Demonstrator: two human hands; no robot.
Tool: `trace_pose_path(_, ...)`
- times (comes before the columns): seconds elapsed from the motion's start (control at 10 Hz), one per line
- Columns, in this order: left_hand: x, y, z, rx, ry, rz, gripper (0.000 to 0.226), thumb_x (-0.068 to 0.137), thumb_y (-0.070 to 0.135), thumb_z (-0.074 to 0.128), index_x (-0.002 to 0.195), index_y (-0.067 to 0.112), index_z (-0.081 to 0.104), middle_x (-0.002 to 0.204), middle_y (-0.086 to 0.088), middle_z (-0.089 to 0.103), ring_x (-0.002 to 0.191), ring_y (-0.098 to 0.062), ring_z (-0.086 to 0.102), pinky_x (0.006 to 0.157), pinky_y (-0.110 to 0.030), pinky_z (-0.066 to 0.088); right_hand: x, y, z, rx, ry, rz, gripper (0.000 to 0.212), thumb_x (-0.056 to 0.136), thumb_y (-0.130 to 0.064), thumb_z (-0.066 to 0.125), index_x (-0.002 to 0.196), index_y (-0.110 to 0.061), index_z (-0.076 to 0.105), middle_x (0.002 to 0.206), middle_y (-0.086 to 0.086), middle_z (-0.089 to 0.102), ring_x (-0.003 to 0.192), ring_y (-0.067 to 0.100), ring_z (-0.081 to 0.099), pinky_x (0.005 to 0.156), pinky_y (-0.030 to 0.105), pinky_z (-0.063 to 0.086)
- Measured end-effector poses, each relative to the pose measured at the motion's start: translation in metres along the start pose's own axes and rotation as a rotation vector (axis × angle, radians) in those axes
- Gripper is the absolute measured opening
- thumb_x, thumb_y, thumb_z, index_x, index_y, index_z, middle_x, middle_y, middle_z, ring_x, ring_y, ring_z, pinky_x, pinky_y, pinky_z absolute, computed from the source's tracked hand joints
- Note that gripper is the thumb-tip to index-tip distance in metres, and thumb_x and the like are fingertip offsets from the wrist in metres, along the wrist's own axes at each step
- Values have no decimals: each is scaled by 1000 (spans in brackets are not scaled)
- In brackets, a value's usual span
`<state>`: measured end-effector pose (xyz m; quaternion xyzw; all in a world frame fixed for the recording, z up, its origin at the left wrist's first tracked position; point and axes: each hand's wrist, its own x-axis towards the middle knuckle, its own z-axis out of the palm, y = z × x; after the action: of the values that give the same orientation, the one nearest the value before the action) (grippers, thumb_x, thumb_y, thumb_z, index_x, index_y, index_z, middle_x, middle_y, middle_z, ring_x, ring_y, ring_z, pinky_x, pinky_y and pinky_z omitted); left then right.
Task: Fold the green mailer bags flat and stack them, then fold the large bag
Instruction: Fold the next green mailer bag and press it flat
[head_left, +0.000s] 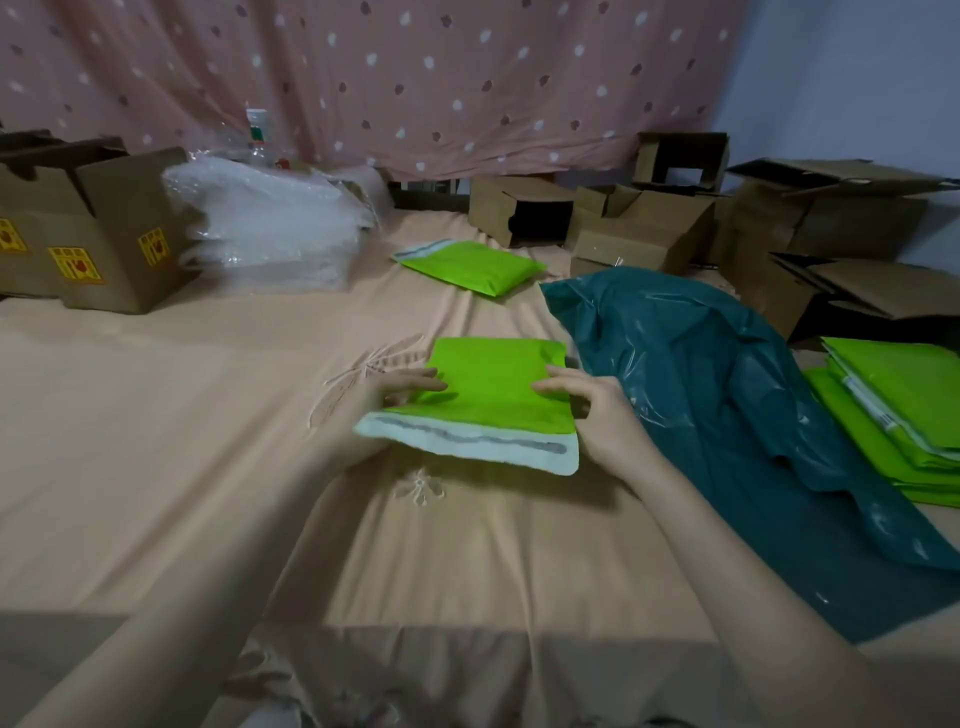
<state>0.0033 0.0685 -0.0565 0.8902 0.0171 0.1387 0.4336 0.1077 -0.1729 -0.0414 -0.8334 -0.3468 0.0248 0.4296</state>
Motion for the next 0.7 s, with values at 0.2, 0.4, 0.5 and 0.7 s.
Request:
trace_pose_path(0.2, 21, -18, 3, 351, -232, -79, 60, 90, 20, 54, 138, -7, 29, 139, 32, 38, 141, -21, 14, 104, -3, 7, -10, 4, 9, -158, -148, -180, 39, 85, -14, 68, 123, -21, 61, 142, -2, 47, 134, 14, 36, 113, 27, 24)
trace_pose_path(0.4, 24, -101, 21, -59, 126, 59, 60, 74, 60, 67, 124, 27, 59, 141, 13, 43, 125, 4, 42, 113, -34, 23, -15, 4, 9, -102, -235, -38, 44, 87, -21, 65, 130, -27, 55, 146, 0, 42, 134, 12, 39, 108, 19, 27)
trace_pose_path(0.5, 7, -120, 21, 131, 463, 41, 34, 75, 58, 65, 94, 32, 73, 109, 25, 63, 92, 20, 54, 93, -14, 39, -15, -2, 7, -76, -144, -132, 26, 90, -25, 61, 114, -15, 67, 115, 2, 65, 106, 20, 60, 92, 32, 44)
trace_pose_path(0.7, -13, 17, 14, 219, 334, 20, 51, 91, 29, 59, 47, 22, 33, 44, 6, 26, 42, -2, 41, 45, -16, 30, -11, -10, 15, 202, 31, 39, 45, 92, -41, 53, 102, 2, 63, 107, 14, 64, 97, 23, 60, 91, 35, 45)
